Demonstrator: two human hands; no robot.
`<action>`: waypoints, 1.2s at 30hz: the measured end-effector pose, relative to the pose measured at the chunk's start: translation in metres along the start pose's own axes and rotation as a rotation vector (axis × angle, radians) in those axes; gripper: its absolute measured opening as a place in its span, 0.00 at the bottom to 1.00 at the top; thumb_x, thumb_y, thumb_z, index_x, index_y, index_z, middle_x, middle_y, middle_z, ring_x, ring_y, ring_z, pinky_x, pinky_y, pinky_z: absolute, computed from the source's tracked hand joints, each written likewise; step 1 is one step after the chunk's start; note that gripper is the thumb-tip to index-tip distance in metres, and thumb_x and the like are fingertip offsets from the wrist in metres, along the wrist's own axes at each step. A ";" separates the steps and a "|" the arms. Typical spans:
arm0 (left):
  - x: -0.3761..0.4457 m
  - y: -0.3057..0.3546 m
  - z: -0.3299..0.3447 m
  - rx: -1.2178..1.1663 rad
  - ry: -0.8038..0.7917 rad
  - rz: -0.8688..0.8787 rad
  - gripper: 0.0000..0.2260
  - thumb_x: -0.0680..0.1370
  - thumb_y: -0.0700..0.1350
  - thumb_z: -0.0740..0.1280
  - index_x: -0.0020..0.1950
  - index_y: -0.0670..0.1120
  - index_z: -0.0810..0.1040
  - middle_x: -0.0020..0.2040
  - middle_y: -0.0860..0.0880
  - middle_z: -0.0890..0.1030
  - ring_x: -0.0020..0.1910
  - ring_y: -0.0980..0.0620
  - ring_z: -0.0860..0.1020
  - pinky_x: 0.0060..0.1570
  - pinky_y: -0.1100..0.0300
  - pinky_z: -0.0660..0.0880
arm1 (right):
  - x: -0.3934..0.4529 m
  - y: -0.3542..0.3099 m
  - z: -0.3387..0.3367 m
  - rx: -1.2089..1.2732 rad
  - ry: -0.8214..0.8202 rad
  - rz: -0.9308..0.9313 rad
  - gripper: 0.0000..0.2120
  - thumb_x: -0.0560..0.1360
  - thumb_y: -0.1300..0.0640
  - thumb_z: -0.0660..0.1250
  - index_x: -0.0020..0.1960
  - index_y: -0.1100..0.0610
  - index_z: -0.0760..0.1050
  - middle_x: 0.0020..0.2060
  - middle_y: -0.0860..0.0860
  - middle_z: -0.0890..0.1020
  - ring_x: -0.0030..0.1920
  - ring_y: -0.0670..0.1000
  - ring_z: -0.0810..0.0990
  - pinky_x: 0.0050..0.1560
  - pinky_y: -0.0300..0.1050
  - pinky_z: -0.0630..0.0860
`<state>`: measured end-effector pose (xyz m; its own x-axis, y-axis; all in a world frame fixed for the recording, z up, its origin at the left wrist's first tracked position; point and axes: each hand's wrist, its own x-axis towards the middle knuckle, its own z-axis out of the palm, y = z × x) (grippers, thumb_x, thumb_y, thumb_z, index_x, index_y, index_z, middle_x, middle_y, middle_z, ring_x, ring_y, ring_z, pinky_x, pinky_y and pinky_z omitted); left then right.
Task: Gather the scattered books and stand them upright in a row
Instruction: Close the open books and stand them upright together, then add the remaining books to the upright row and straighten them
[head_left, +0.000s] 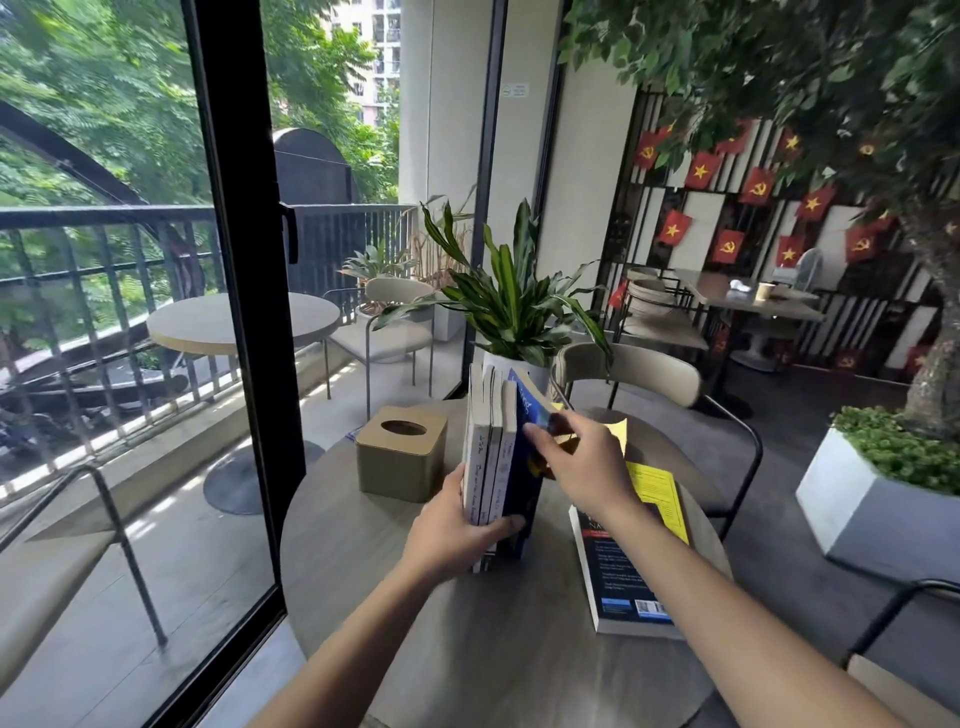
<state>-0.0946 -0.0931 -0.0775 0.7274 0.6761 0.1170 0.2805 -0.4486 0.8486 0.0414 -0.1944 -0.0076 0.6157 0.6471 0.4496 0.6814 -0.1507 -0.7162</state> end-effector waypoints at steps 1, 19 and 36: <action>0.002 0.001 -0.009 -0.079 -0.093 -0.005 0.37 0.69 0.59 0.75 0.73 0.54 0.63 0.65 0.55 0.76 0.59 0.55 0.76 0.60 0.56 0.74 | -0.002 0.002 0.002 0.029 -0.047 0.019 0.17 0.75 0.41 0.65 0.50 0.53 0.80 0.42 0.45 0.82 0.43 0.44 0.79 0.40 0.37 0.72; 0.018 0.058 -0.027 -0.181 0.245 0.146 0.38 0.64 0.64 0.78 0.70 0.56 0.68 0.59 0.57 0.78 0.58 0.56 0.77 0.55 0.59 0.72 | -0.055 0.012 0.067 -0.094 -0.243 0.060 0.50 0.56 0.33 0.76 0.71 0.41 0.56 0.65 0.39 0.74 0.63 0.43 0.74 0.61 0.41 0.73; 0.023 0.047 -0.014 0.010 0.304 0.122 0.39 0.66 0.55 0.77 0.74 0.50 0.66 0.59 0.50 0.80 0.55 0.50 0.78 0.53 0.54 0.76 | -0.066 0.015 0.083 -0.230 -0.028 0.105 0.29 0.62 0.39 0.70 0.60 0.45 0.70 0.50 0.45 0.83 0.49 0.48 0.83 0.45 0.40 0.77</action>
<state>-0.0730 -0.0908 -0.0276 0.5361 0.7601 0.3672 0.2105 -0.5416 0.8139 -0.0215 -0.1772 -0.0923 0.6789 0.6387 0.3621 0.6885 -0.3825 -0.6162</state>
